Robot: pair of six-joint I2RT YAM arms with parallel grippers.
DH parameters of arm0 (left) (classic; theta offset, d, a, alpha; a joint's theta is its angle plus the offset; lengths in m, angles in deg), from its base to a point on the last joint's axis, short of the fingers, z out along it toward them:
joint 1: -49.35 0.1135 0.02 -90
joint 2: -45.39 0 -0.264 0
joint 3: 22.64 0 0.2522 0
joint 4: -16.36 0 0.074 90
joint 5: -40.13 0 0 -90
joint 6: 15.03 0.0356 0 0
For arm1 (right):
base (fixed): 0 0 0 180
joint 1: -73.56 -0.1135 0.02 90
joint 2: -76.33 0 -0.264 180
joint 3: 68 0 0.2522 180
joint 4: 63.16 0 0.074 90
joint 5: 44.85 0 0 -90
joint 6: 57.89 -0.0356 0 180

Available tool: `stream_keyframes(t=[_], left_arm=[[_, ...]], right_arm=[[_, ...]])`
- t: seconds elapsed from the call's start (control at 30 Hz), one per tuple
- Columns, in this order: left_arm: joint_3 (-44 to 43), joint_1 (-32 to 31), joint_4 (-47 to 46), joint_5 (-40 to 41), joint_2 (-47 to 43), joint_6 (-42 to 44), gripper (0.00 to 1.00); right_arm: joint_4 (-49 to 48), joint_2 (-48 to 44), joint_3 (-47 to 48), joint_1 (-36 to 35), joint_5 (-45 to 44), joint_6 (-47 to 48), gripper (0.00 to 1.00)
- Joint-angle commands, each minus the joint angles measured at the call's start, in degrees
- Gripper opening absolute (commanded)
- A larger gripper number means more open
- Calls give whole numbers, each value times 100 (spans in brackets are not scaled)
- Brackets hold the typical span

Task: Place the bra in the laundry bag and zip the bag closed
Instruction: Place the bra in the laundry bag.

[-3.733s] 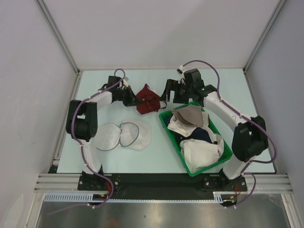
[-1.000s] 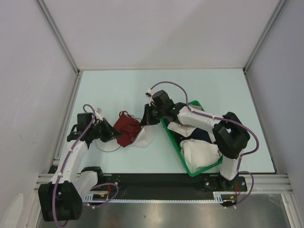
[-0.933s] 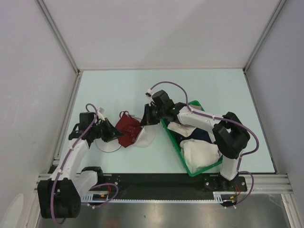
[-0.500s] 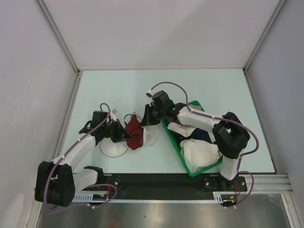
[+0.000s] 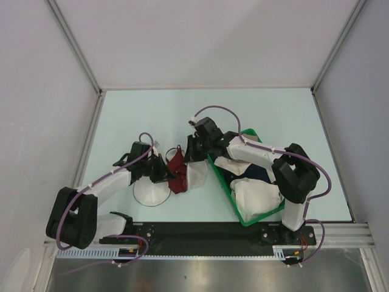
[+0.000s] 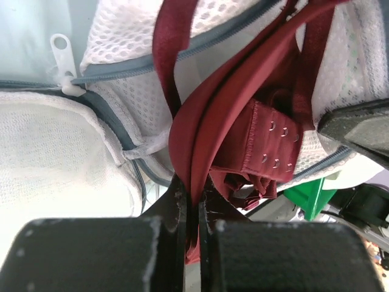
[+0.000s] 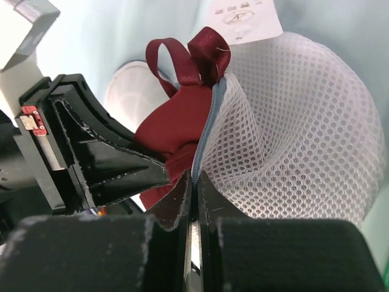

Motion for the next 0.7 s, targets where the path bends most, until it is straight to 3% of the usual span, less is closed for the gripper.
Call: stream_keyframes(t=[0.0,0.3,0.47,0.67], left_arm=[[-129,-249,-424,200,219,-147,0],[213,-531,-1232,946,659,-648,0],[47,-689,-1277,1052,790,-491,1],[73,-672,-750,1403,159,-376,45]], right_arm=[[226,-62,322,-43,-246,210,3],[393,-18,393,-69,-264,202,4],[516,8,357,-61,-334,272,5],[753,17,331,18,-396,456,12]])
